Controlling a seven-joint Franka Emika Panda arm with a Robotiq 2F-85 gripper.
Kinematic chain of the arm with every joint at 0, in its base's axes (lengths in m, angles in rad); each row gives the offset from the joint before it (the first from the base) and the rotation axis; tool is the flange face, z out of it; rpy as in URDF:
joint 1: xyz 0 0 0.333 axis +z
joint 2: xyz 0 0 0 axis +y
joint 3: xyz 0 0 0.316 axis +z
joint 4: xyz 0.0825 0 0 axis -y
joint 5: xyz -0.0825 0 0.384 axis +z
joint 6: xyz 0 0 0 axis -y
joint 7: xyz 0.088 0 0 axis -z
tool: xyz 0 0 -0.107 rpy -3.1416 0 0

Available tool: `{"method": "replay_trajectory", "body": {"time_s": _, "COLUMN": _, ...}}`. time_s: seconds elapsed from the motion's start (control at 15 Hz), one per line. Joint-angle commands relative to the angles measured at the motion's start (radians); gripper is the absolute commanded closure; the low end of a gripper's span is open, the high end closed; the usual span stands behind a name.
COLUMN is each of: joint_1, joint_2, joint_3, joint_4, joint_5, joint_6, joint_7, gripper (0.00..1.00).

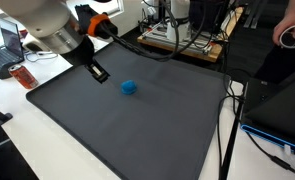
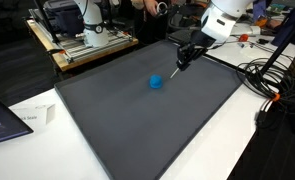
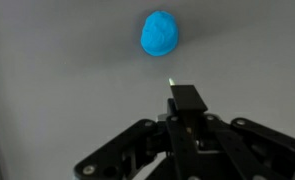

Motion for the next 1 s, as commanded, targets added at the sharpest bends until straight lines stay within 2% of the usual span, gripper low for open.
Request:
{"method": "replay_trajectory", "body": {"time_s": 0.0, "joint_1": -0.076, "joint_2": -0.048, "joint_3": 0.027, "joint_4": -0.068, "joint_5": 0.079, "joint_6": 0.001, "joint_7": -0.032, "gripper": 0.97}}
{"method": "replay_trajectory", "body": {"time_s": 0.6, "joint_1": -0.226, "joint_2": -0.064, "joint_3": 0.054, "joint_4": -0.104, "joint_5": 0.201, "joint_6": 0.013, "joint_7": -0.11, "gripper": 0.97}}
{"method": "replay_trajectory", "body": {"time_s": 0.93, "joint_1": -0.306, "joint_2": -0.101, "joint_3": 0.075, "joint_4": -0.175, "joint_5": 0.282, "joint_6": 0.047, "joint_7": -0.184, "gripper": 0.97}}
